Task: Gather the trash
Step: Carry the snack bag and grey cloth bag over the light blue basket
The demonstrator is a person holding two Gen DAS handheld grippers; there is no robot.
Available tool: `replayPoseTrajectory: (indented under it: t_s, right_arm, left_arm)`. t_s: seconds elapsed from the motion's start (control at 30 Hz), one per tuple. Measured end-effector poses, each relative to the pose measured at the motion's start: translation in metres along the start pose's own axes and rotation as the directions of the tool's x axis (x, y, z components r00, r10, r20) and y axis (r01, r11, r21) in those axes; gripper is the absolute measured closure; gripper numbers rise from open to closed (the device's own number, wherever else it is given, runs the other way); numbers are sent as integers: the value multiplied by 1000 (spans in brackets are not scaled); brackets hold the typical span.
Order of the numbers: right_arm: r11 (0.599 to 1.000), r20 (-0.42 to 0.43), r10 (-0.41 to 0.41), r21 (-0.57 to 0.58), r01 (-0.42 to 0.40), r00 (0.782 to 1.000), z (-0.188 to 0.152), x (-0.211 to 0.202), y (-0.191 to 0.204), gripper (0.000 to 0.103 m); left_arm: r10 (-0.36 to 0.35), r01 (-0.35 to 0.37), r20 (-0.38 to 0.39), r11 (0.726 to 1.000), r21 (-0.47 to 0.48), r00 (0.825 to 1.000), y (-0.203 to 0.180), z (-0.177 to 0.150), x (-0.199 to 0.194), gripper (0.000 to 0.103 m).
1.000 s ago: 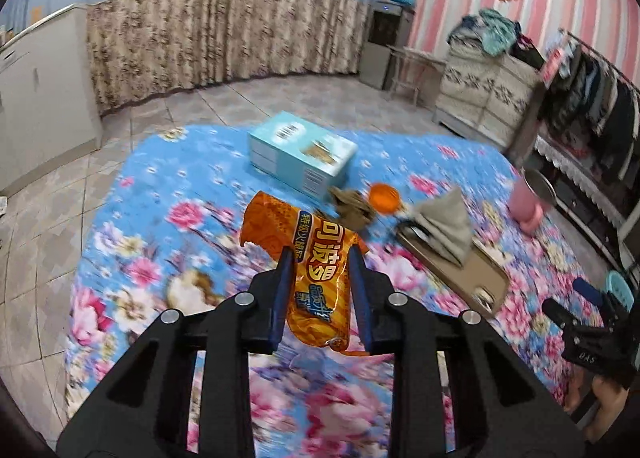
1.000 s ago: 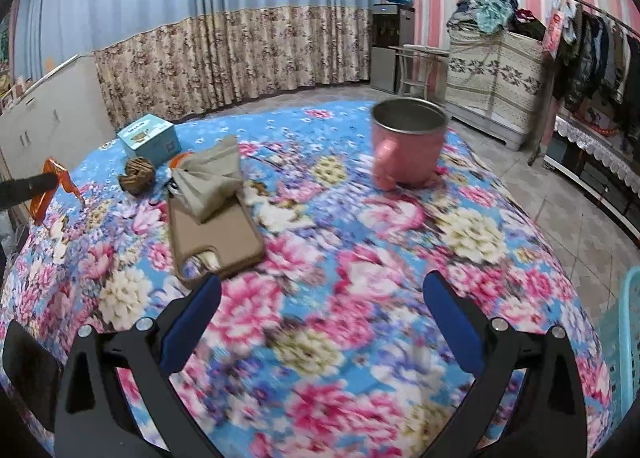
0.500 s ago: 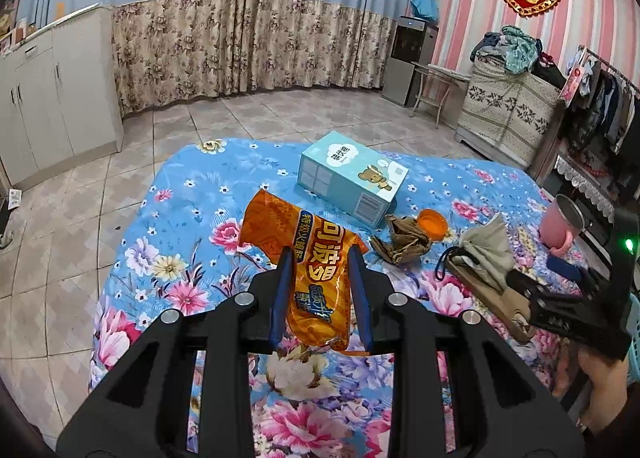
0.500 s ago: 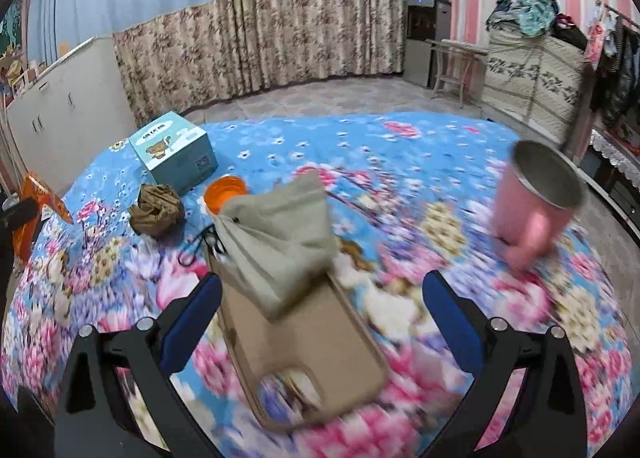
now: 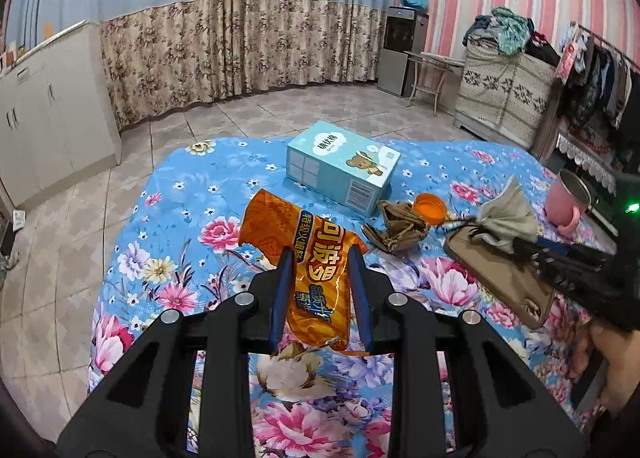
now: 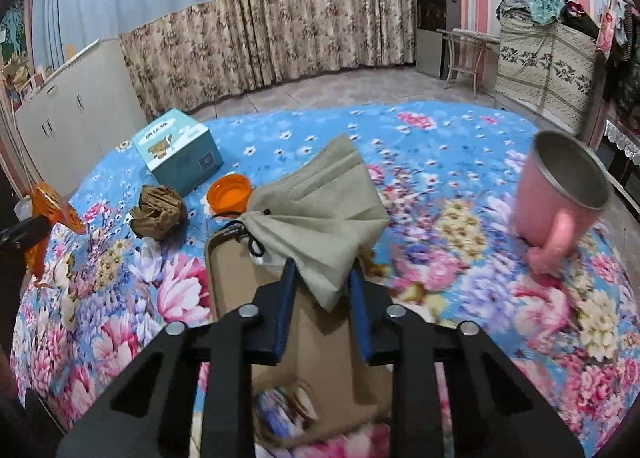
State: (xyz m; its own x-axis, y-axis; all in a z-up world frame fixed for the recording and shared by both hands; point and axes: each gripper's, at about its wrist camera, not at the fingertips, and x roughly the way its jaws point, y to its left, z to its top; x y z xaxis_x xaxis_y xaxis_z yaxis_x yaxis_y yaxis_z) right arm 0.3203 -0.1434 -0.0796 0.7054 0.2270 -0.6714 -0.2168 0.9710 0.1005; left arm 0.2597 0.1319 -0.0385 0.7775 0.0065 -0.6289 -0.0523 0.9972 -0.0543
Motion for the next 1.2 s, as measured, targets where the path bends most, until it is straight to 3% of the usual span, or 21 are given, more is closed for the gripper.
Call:
replayPoseTrajectory:
  t_s: [0.33, 0.47, 0.67, 0.93, 1.2]
  right_arm:
    - [999, 40, -23, 30, 22, 999, -32, -64, -35, 78]
    - [994, 65, -28, 105, 21, 997, -44, -100, -62, 78]
    - [983, 112, -79, 176, 59, 991, -61, -158, -101, 78]
    - [932, 153, -256, 300, 202, 954, -89, -240, -195, 78]
    - [846, 129, -401, 433, 312, 907, -130, -294, -280, 78]
  left_arm:
    - [-11, 9, 36, 999, 51, 999, -21, -4, -16, 76]
    - [-9, 2, 74, 996, 94, 997, -39, -10, -30, 77]
    - [-95, 84, 100, 991, 108, 990, -77, -8, -54, 77]
    - [-220, 190, 113, 955, 227, 969, -182, 2, -75, 78]
    - [-382, 338, 91, 888, 312, 920, -306, -5, -86, 78]
